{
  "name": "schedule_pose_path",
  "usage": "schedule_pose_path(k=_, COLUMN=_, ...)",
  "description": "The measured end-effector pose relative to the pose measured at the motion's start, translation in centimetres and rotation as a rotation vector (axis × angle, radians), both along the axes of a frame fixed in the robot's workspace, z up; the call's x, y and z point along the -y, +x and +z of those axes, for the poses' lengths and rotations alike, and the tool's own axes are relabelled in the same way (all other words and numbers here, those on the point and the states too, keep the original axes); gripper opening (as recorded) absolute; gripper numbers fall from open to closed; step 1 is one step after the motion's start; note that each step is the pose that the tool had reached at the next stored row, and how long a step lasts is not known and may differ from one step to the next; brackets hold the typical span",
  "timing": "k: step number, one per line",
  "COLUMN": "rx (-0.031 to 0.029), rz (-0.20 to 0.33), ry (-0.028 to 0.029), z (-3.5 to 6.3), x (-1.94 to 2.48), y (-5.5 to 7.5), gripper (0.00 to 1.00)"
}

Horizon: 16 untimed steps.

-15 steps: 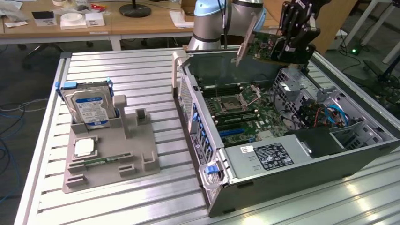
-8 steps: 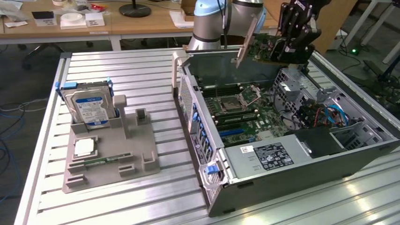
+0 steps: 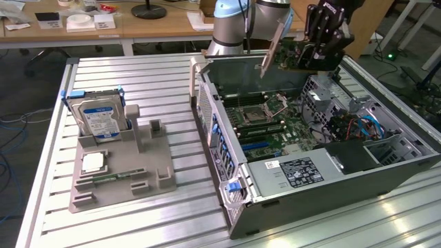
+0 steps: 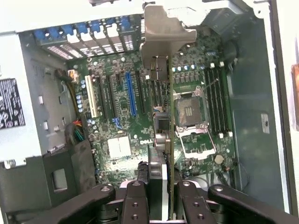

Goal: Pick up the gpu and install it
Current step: 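Insert the gpu into the slot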

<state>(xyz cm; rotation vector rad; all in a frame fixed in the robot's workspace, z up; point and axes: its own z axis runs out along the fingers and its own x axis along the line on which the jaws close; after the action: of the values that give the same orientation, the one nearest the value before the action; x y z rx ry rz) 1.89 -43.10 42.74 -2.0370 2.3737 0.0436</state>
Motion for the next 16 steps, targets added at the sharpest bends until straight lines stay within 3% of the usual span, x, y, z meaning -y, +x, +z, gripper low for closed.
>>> schedule_pose_path(k=3, rx=0.0, rz=0.038, ry=-0.0002, z=-0.04, x=0.0, y=0.01, gripper=0.28)
schedule_pose_path(k=13, rx=0.0013, rz=0.039, ry=0.0004, z=-0.1, x=-0.01, y=-0.01, gripper=0.28)
schedule_pose_path(k=16, rx=0.022, rz=0.039, ry=-0.0003, z=-0.33, x=-0.03, y=-0.11, gripper=0.28)
